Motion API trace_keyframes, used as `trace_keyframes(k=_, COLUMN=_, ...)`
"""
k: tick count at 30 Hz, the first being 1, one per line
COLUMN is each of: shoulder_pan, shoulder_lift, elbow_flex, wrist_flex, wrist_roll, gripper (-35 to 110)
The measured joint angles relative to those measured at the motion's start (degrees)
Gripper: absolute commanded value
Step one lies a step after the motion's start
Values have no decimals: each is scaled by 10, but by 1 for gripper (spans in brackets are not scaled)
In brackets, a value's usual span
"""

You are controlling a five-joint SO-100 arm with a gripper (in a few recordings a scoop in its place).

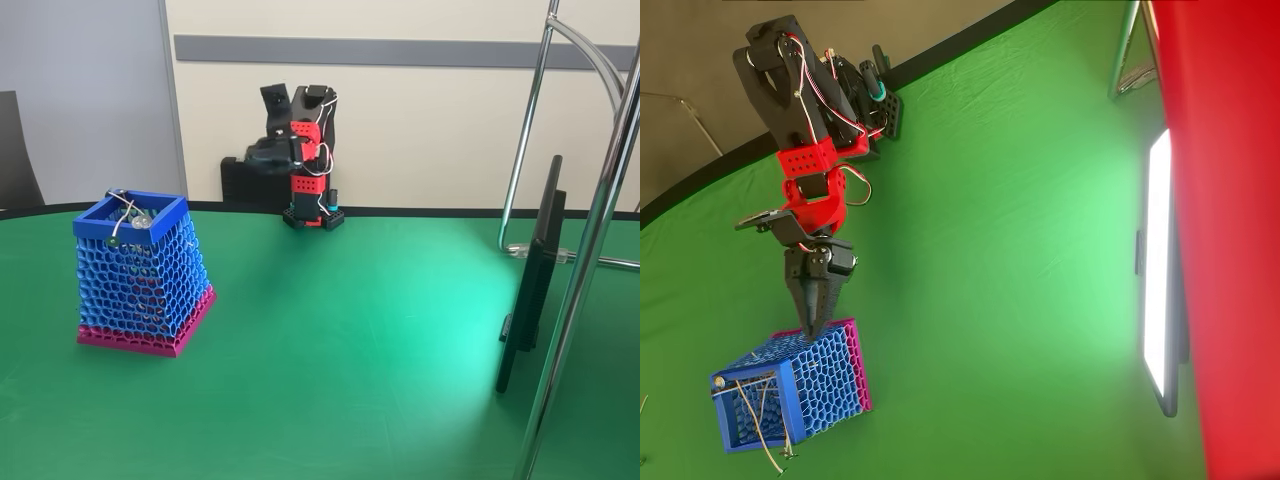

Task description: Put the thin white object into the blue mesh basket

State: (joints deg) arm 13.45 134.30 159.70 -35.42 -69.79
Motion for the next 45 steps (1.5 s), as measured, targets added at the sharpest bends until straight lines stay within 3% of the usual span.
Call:
trace_keyframes(k=9, shoulder_pan=-56, shoulder_lift=119, elbow_flex=61, wrist_flex=238, wrist_roll=249, gripper=0)
trace_keyframes(k=14, shoulder_pan=-88, shoulder_lift=186, elbow_flex=113, wrist_flex=294, wrist_roll=375, gripper=0)
trace_keyframes(k=22, shoulder_pan=-126, shoulder_lift=323, elbow_flex=122, wrist_flex=566, wrist_roll=597, gripper=0)
trace_keyframes(k=30, shoulder_pan=-138, shoulder_lift=425, elbow_flex=151, wrist_flex=688, wrist_roll=694, gripper=0)
trace_keyframes(k=45, shoulder_pan=-143, shoulder_lift=558, elbow_flex=165, wrist_flex=845, wrist_roll=730, gripper=1)
